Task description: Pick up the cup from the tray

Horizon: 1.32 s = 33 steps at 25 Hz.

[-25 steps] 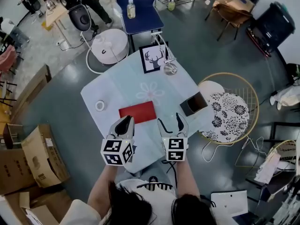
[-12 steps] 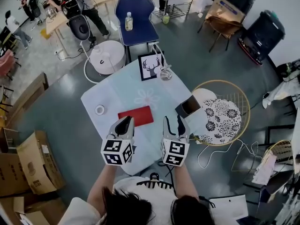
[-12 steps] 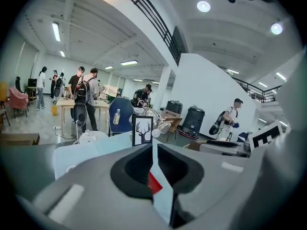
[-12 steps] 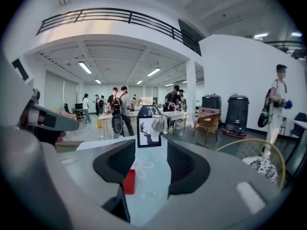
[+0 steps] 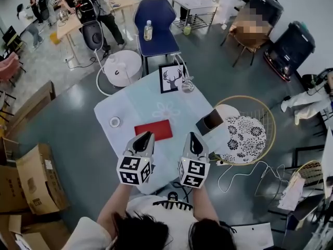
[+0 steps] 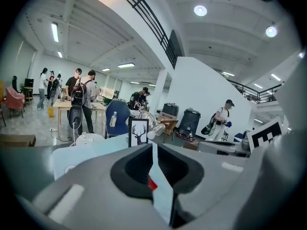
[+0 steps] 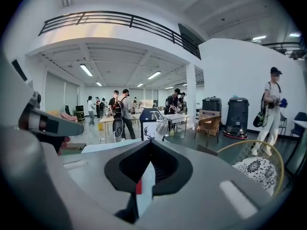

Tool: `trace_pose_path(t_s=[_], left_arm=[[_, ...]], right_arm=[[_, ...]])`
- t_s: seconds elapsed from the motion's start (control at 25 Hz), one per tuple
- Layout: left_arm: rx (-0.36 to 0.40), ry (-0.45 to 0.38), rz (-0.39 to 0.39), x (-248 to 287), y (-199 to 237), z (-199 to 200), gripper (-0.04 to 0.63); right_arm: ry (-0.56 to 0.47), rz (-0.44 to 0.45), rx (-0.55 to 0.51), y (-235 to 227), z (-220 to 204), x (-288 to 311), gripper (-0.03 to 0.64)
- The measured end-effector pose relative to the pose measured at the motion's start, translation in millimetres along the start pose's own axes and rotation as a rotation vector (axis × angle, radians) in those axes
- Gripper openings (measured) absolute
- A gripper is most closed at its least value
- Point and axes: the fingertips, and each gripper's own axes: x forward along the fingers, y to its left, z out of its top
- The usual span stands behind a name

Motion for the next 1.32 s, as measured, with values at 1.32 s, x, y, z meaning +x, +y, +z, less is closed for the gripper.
trace_pose_path(t_s=[1.32], left_arm=[[-0.001, -0.025, 0.001, -38, 1, -2, 0.026]], right_arm=[[0.04, 0.091, -0.115, 48, 2, -24, 0.025]])
